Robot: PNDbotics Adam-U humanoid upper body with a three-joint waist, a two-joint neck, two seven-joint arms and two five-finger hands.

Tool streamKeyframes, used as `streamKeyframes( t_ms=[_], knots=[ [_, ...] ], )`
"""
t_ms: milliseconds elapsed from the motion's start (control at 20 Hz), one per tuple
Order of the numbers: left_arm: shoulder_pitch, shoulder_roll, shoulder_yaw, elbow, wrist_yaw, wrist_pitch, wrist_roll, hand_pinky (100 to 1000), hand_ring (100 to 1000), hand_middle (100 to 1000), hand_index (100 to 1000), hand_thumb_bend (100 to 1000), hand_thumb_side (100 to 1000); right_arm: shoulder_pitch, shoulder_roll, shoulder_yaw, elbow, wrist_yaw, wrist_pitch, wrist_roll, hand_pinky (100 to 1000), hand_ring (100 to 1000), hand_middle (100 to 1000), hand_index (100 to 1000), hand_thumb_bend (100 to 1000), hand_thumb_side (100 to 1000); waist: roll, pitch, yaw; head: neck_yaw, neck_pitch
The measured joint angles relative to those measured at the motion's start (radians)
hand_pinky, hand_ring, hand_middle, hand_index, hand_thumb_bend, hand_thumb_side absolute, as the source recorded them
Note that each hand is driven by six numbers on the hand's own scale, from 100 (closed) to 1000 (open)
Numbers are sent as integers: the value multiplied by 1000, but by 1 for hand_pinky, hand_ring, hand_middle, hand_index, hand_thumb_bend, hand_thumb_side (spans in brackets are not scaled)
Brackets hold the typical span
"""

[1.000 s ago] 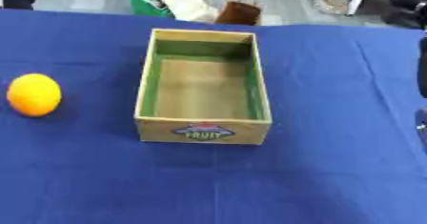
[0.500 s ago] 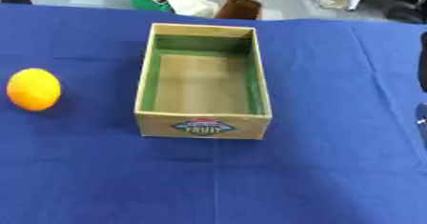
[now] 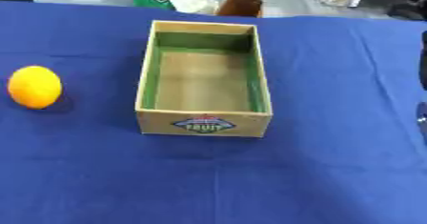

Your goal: Pick up objects on the table and place them in the box.

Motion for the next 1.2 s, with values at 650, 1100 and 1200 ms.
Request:
streamKeyframes(
  t_ms=[650, 1100, 1200],
  knots=[
    [-111, 291, -177, 254, -183, 110, -177, 681, 717, 770, 916, 430, 849, 13, -19, 0, 0, 6, 2, -1, 701, 662, 605, 738, 100, 1000, 25, -15, 12, -5, 0],
    [-205, 469, -353, 509, -391, 101, -389, 730, 770, 820, 970, 602, 808, 6, -21, 12, 0, 7, 9, 10, 701, 661, 604, 736, 100, 1000, 21, -17, -15, 54, -11],
    [-271, 464, -326, 582, -539, 25, -541, 729, 771, 818, 968, 635, 779, 7, -20, 12, 0, 7, 9, 11, 701, 661, 604, 735, 100, 1000, 18, -18, -13, 63, -17]
  ],
)
